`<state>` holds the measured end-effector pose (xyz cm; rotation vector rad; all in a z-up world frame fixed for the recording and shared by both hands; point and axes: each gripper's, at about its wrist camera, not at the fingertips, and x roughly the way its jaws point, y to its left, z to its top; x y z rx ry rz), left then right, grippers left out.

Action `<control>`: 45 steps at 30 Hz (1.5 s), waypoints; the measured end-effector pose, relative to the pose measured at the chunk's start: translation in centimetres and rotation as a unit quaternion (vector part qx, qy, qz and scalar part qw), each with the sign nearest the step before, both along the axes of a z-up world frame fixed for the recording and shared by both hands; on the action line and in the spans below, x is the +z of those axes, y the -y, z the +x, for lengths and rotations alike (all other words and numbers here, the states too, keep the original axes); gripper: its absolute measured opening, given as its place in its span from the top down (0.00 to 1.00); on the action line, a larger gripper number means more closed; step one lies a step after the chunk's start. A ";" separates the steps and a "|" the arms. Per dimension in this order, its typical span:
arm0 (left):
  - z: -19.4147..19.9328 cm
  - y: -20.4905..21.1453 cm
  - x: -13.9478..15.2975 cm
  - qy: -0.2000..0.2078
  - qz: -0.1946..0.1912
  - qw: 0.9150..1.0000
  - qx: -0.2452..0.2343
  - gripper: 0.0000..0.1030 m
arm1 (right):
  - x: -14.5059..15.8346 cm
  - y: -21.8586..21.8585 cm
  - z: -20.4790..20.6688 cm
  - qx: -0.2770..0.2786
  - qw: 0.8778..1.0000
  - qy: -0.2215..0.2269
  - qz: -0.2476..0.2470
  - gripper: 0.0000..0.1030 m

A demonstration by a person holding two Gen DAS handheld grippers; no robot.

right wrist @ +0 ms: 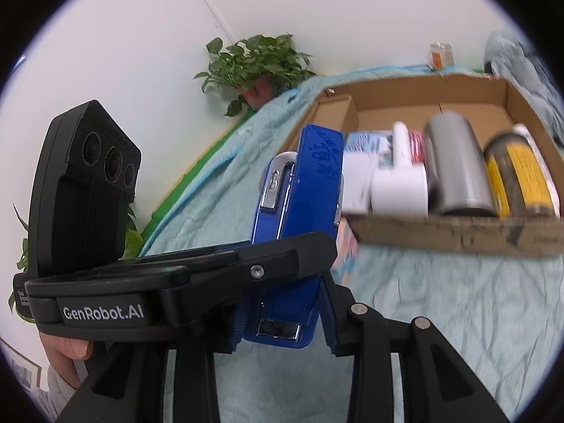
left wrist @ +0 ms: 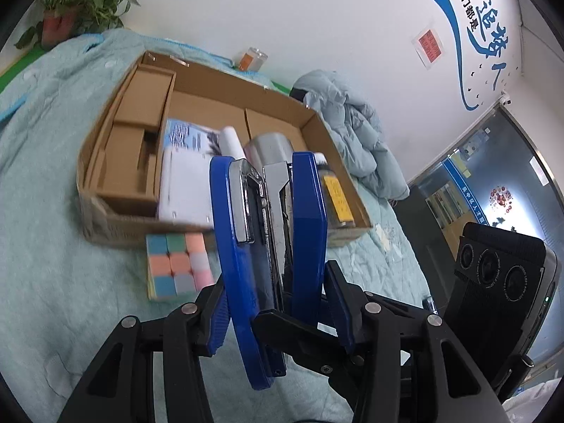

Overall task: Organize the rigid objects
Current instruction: 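Lift the blue stapler with both grippers and carry it into the box, then lower the stapler into the box compartment and open both grippers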

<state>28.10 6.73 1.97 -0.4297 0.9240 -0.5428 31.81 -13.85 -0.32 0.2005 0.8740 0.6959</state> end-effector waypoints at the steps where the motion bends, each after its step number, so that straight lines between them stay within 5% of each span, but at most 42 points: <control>1: 0.8 0.2 0.5 0.005 0.004 1.000 0.001 0.55 | 0.3 -0.1 0.6 0.002 1.000 0.003 0.003 0.68; 14: 11.5 -3.2 2.5 -0.017 0.023 0.999 0.021 0.55 | 1.8 -2.8 8.7 0.016 0.999 -0.013 0.031 0.68; 28: 21.3 -8.2 -1.7 -0.072 0.112 0.988 0.080 0.60 | -3.4 -7.5 17.6 0.046 0.987 -0.120 0.095 0.67; 32: 21.5 -8.8 -2.2 -0.055 0.121 0.986 0.100 0.64 | -4.7 -8.3 18.5 0.036 0.989 -0.133 0.048 0.59; 35: 20.0 -8.8 -1.3 -0.017 0.132 0.984 0.117 0.44 | -4.0 -6.6 17.5 0.006 0.994 -0.111 0.017 0.41; 36: 19.4 -8.7 -0.8 -0.004 0.133 0.983 0.123 0.27 | -3.6 -5.9 16.8 -0.004 0.995 -0.098 0.009 0.29; 37: 18.7 -8.7 -0.5 0.010 0.139 0.981 0.133 0.11 | -3.0 -5.0 15.9 -0.018 0.997 -0.076 0.000 0.24; 39: 16.8 -8.3 0.4 0.038 0.153 0.977 0.147 0.00 | -1.8 -3.4 13.6 -0.058 0.998 -0.021 -0.032 0.21; 42: 14.5 -7.3 1.5 0.075 0.180 0.970 0.145 0.01 | -1.3 -2.0 10.4 -0.096 0.991 0.037 -0.089 0.20; 45: 12.0 -6.3 2.3 0.100 0.197 0.965 0.143 0.01 | -1.9 -1.2 8.2 -0.123 0.983 0.046 -0.129 0.20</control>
